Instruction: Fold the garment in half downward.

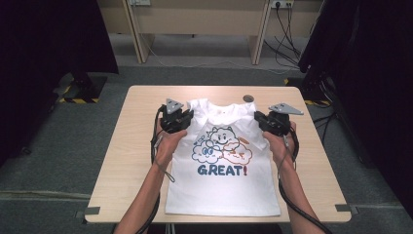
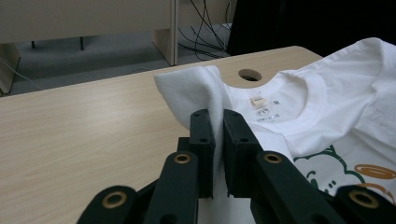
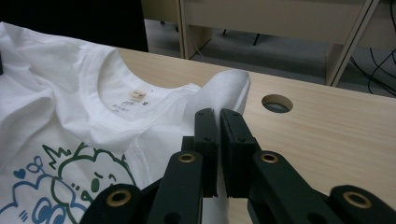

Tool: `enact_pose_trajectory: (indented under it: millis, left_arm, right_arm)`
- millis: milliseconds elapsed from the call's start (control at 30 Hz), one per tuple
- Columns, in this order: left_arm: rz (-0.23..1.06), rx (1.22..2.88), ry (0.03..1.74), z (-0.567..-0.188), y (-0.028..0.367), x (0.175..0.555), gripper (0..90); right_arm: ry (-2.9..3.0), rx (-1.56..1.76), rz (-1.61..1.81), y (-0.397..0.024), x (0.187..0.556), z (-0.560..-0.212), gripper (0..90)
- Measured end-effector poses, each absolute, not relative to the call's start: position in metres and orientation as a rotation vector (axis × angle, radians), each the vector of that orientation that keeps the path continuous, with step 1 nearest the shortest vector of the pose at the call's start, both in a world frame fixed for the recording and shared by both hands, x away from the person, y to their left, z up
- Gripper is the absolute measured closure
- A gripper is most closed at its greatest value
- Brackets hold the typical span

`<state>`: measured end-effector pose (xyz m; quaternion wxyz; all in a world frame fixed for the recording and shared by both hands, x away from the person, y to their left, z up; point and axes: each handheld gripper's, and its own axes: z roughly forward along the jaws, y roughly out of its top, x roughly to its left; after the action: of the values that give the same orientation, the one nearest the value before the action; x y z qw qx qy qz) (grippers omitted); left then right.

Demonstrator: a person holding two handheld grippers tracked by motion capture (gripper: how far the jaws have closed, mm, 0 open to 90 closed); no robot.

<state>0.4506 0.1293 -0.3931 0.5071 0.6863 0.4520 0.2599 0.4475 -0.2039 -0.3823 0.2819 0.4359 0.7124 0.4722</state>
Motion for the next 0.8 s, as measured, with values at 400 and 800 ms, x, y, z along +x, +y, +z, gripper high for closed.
enact_pose_trajectory:
  millis: [400, 800]
  left_arm:
    - [0.638, 1.626, 1.051, -0.404, 0.132, 0.407, 82.2]
    - [0.590, 1.611, 1.038, -0.427, 0.142, 0.378, 82.0]
  right_arm:
    - [1.933, 1.106, 1.290, -0.205, 0.417, -0.387, 85.9]
    - [1.970, 1.073, 1.303, -0.211, 0.389, -0.405, 85.7]
